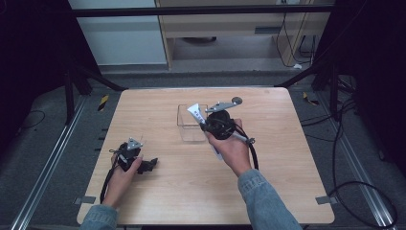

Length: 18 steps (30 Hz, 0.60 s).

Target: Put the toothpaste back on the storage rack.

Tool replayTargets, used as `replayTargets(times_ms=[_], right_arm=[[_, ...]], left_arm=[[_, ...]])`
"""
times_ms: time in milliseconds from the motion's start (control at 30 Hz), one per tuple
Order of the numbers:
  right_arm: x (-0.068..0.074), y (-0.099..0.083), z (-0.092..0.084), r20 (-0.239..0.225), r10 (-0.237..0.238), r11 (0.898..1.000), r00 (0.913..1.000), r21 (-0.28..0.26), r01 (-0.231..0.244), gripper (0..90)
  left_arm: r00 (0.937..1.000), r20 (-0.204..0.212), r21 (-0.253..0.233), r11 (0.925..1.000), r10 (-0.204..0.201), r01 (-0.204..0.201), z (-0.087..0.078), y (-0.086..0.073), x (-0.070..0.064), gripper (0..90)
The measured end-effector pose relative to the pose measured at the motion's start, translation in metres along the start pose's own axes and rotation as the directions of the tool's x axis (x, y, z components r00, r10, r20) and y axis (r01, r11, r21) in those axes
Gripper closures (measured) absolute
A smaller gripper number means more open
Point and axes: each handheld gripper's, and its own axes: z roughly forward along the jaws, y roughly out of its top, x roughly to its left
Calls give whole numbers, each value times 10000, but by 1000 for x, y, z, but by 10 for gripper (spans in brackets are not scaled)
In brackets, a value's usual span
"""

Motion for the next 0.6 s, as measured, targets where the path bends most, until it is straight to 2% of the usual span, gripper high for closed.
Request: replayTargets(times_ms=[167,400,600], right_arm=[[1,14,3,13,58,9995,10000,-303,-57,789],[1,32,4,226,-129,9967,9997,-795,147,790],[-5,51,8,450,44,9923,9990,-1241,12,790]], left_arm=[[10000,0,1,10000,1,-1,0,0,0,0],[10000,-4,4,10000,0,0,0,0,0,0],[10000,-11,-19,10000,-25,25,0,0,-1,0]])
